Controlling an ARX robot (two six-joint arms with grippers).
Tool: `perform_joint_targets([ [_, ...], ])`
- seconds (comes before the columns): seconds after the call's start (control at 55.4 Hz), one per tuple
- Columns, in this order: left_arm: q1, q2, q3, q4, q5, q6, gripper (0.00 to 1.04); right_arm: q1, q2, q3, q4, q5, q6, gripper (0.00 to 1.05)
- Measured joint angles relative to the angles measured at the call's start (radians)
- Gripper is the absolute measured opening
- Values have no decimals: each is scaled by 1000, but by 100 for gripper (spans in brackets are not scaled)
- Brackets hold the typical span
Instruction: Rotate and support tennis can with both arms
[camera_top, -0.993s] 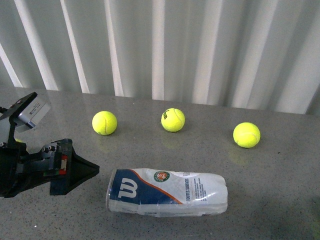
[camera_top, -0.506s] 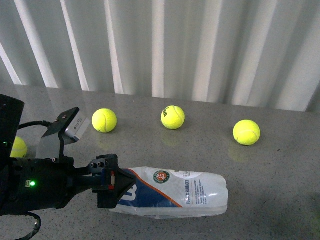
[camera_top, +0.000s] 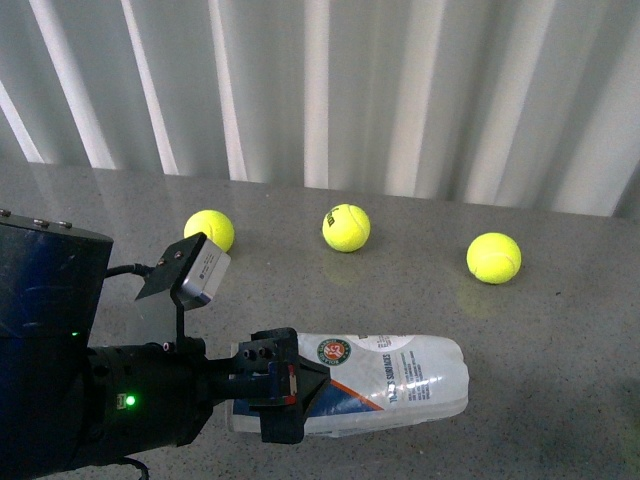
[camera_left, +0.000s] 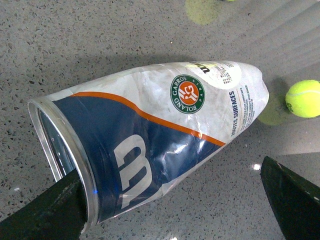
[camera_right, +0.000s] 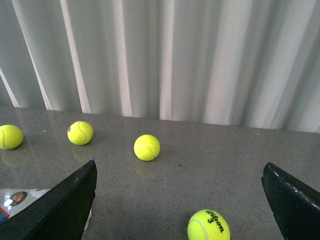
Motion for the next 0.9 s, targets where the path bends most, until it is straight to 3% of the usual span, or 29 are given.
perform_joint_targets([
  [0.289, -21, 13, -7, 33, -26, -56, 46, 0, 0, 0, 0, 0, 0, 98],
  [0.56, -21, -19, -16, 18, -30, -84, 5, 0, 0, 0, 0, 0, 0, 98],
  [0.722, 0, -164, 10, -151, 15, -12, 4, 0, 0, 0, 0, 0, 0, 98],
  [0.903, 67, -389, 154, -512, 63, 224, 4, 0, 0, 0, 0, 0, 0, 98],
])
